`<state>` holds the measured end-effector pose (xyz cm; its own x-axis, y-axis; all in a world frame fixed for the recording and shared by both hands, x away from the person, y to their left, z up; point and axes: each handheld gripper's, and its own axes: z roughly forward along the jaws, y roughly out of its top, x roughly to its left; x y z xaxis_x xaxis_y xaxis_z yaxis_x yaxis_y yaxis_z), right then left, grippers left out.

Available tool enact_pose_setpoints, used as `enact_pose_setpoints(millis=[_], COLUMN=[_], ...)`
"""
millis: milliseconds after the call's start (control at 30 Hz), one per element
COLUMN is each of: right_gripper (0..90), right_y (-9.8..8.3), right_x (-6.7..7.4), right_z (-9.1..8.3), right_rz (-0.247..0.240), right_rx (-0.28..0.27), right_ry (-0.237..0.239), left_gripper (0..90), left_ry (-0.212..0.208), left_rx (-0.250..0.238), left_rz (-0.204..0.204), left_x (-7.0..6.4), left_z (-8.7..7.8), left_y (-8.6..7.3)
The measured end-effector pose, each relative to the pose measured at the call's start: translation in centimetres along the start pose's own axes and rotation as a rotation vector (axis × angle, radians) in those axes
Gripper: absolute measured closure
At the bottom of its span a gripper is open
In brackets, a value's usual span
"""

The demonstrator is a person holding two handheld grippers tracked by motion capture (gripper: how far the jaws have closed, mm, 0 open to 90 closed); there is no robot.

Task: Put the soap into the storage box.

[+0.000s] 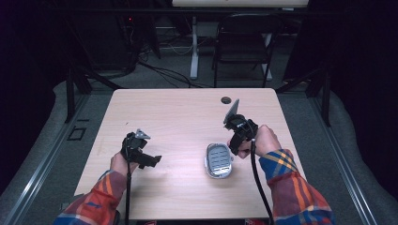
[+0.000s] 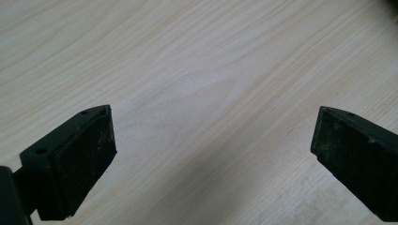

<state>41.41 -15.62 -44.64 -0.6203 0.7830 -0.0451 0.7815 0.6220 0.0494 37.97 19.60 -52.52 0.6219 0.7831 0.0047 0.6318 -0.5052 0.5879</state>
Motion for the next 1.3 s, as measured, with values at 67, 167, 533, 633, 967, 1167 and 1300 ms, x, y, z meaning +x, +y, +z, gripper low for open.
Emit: enact_pose_setpoints(millis=[67, 167, 533, 633, 967, 1167, 1300], right_gripper=[37.4, 37.4, 37.4, 37.4, 37.3, 37.3, 37.3], right_y=[0.1, 0.4, 1.9, 2.1, 2.9, 3.2, 3.5], right_x=[0.2, 0.4, 1.7, 2.0, 2.7, 2.7, 3.0], right_z=[0.2, 0.4, 1.6, 1.8, 3.1, 3.6, 3.9], right_rz=[0.0, -0.009, -0.037, -0.037, -0.057, -0.047, -0.045], right_rx=[-0.003, 0.004, 0.049, 0.063, 0.104, 0.109, 0.114], right_ry=[0.001, -0.001, -0.008, -0.004, -0.005, -0.002, 0.003], left_gripper=[0.3, 0.3, 0.4, 0.4, 0.5, 0.5, 0.5], left_ry=[0.0, -0.002, -0.002, -0.002, -0.003, -0.003, -0.003], left_rx=[-0.001, 0.001, 0.001, 0.001, 0.004, 0.006, 0.004], left_rz=[0.0, 0.001, 0.004, 0.005, 0.007, 0.008, 0.008], left_x=[0.0, 0.0, 0.0, 0.0, 0.0, 0.0, -0.1], left_z=[0.0, 0.0, 0.0, 0.0, 0.1, 0.1, 0.0], left_y=[0.0, 0.0, 0.0, 0.0, 0.0, 0.0, 0.0])
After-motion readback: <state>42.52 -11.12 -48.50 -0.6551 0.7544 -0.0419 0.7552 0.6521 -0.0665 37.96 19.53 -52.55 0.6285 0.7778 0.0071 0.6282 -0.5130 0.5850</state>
